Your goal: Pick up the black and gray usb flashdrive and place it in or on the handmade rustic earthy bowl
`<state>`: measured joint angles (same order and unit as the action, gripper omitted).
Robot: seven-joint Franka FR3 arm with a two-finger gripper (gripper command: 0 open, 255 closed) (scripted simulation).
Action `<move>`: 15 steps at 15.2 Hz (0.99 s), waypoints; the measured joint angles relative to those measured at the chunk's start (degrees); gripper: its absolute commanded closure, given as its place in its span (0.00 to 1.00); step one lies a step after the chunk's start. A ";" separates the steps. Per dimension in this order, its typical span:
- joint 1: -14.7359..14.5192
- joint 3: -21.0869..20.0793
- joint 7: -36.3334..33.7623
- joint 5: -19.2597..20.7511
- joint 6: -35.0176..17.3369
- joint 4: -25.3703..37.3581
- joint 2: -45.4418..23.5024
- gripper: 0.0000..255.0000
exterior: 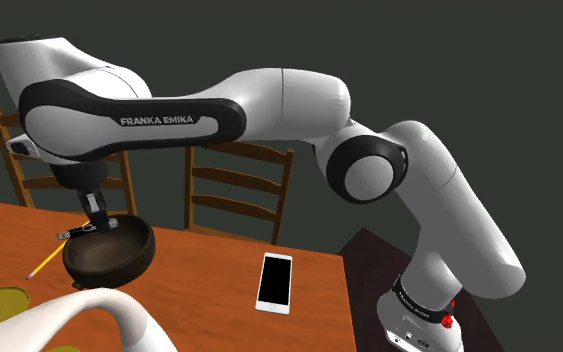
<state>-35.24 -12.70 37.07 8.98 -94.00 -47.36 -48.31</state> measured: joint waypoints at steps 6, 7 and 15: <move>0.64 -0.08 -0.50 0.02 -5.77 -6.87 1.04 1.00; 0.74 -0.10 -0.53 0.01 -6.34 -7.71 1.25 1.00; 0.77 -0.09 -0.54 0.02 -6.74 -8.00 1.19 0.00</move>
<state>-34.47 -12.78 36.54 9.01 -100.74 -55.36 -47.12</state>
